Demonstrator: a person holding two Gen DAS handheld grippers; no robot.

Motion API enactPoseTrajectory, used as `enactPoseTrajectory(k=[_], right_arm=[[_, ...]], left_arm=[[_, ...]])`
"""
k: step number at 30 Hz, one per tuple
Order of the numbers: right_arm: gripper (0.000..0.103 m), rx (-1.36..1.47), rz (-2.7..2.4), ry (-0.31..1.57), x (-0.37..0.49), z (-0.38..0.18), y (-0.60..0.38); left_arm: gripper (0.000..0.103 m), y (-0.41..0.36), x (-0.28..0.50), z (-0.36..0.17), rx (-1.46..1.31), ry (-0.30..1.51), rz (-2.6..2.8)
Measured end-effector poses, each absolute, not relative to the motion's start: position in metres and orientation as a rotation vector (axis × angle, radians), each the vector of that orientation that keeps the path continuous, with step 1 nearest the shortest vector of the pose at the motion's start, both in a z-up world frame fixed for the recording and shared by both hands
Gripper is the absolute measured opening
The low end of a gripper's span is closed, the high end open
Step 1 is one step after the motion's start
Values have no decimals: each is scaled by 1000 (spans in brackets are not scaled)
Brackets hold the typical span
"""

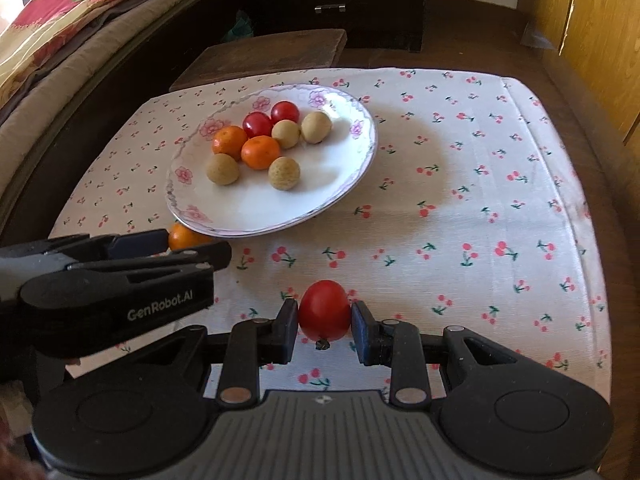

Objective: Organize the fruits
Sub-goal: 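Grasp the orange with the left tool while the right tool grasps the red tomato, then lift the orange and tomato and carry both over the white bowl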

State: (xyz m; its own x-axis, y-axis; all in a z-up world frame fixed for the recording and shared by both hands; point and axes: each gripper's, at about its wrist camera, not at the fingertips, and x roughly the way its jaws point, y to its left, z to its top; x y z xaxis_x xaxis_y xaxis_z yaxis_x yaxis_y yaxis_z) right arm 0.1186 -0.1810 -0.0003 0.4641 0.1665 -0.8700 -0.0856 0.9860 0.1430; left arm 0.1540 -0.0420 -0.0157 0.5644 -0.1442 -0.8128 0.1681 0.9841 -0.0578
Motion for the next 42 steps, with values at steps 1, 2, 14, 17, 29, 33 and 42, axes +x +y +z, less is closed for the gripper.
enactPoseTrajectory(k=[1,2,14,17,29,33,42], right_arm=[[31,73,152,1076,118,0,-181],[31,64,149,1076,118,0,-182],[31,-19,150,1051,116,3,-173],[31,-38,148,1046,115,4,-170],[31,-68,146,1017,112,10,-166],[31,-79,145,1012,111,11,-164],[31,-86,145,998,109,15,-162]], left_arm=[[55,-43,154,-16,29,949,-183],[51,-44,154,-17,31,949,-182],[41,-48,151,-27,58,971,-177],[41,-49,149,-27,61,974,-184],[41,-52,140,-20,91,963,-209],[41,-52,135,-18,103,954,-213],[41,-52,129,-13,114,938,-214]])
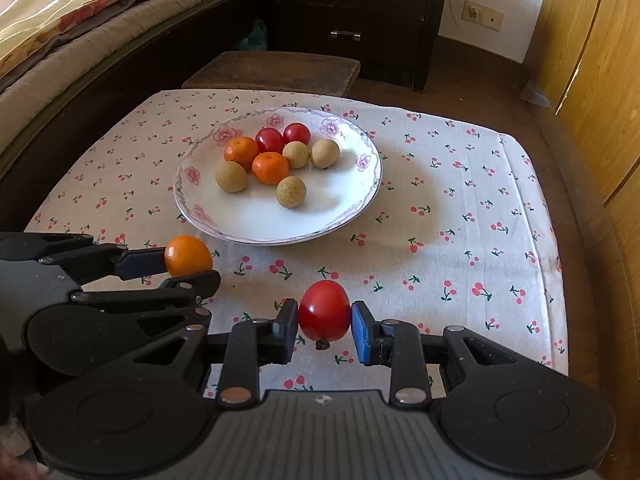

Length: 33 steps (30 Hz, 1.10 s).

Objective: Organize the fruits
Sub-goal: 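Lift the orange and tomato and carry both over the white bowl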

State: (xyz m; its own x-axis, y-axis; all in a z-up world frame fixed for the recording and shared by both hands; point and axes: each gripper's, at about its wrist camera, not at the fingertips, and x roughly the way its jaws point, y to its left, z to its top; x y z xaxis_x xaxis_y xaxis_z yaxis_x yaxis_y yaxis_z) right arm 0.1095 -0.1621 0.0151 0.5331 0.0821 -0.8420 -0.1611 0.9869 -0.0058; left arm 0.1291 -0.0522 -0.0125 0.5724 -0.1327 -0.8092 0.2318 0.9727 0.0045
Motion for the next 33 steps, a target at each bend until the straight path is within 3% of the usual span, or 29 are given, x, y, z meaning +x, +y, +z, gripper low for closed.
enactPoseTrajectory(k=[21,33], right_arm=[[31,7,163,957,135,44,-162],[31,109,172,1009,171,32,-165]], left_arm=[[41,-41,148,20,57,887,-206],[40,-34,178,16,9,922,-191]])
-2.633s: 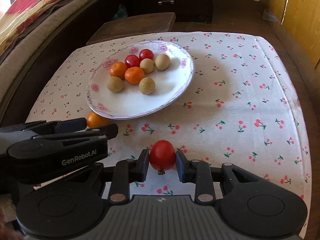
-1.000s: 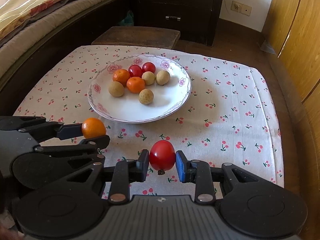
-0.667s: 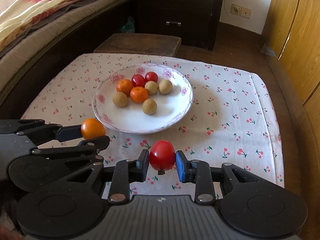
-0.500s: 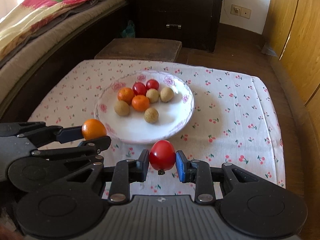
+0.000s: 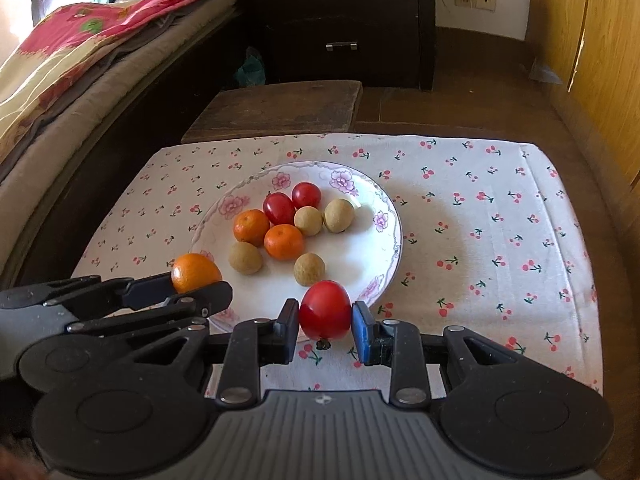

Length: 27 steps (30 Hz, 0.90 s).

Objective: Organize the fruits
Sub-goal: 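Lift the orange and tomato and carry both over the white bowl, then lower the orange and tomato into the white bowl and open both tools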

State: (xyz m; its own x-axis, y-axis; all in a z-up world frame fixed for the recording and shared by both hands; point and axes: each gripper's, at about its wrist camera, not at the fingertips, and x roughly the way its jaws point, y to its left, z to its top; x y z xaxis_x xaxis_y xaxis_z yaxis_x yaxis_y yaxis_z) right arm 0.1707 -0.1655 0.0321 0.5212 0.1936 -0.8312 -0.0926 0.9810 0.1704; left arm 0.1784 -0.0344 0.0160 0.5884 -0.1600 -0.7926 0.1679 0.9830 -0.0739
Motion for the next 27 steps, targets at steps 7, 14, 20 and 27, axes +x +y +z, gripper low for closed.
enactPoseTrajectory(k=[7,14,20,27], right_arm=[[31,114,164,1020,182,26,-163],[32,127,161,1013,185,24,-162],[32,132,156,1013,184,24,-163],[32,141,150,1002,185,27,-165]], left_arm=[[40,-32,189,12,5,937,-171],[40,-31,190,10,4,942,-161],[41,-31,190,10,0,943,-161],[41,-29,189,12,-15,935,-162]])
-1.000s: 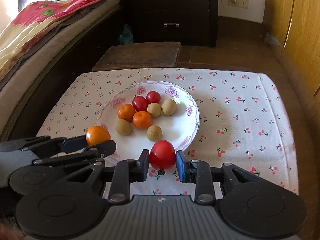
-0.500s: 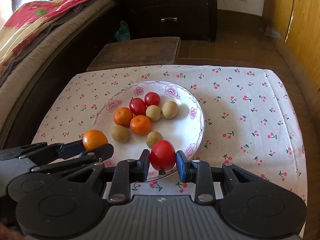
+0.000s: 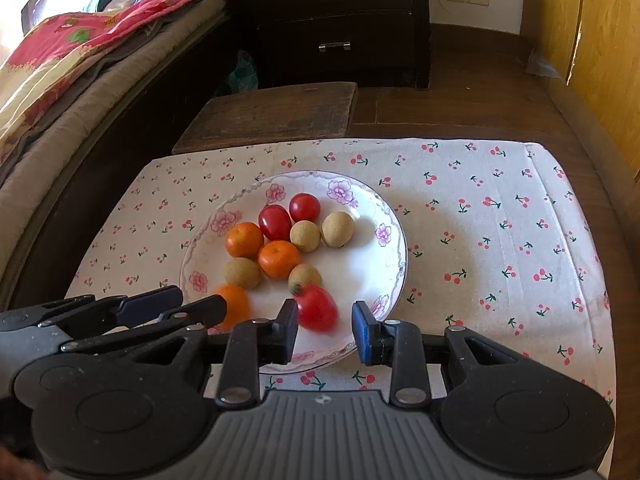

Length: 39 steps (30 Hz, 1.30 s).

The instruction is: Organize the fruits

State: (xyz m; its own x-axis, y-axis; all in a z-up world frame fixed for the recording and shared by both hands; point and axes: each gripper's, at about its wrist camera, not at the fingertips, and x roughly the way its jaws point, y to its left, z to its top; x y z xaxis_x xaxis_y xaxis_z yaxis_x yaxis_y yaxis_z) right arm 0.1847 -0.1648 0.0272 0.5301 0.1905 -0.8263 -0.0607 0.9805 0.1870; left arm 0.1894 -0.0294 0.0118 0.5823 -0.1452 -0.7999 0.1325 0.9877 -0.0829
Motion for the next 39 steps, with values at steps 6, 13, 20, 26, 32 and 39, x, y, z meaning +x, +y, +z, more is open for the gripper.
enactPoseTrajectory(k=[6,13,20,26,32,39], right_arm=[[32,150,144,992,182,30,-166],[33,123,120,982,173,35,-167],[35,108,114,989,163,35,-168],[36,104,113,991,157,35,-168],[36,109,111,988,156,35,-169],[36,105,105,992,155,34,-168]], left_arm=[[44,-29,188,13,-14,932,-164],[53,-31,182,16,-1,916,-168],[60,-31,173,18,16,906,-166],[63,-31,168,17,29,901,-161],[63,-33,164,20,44,887,-155],[64,-36,162,21,90,869,-145]])
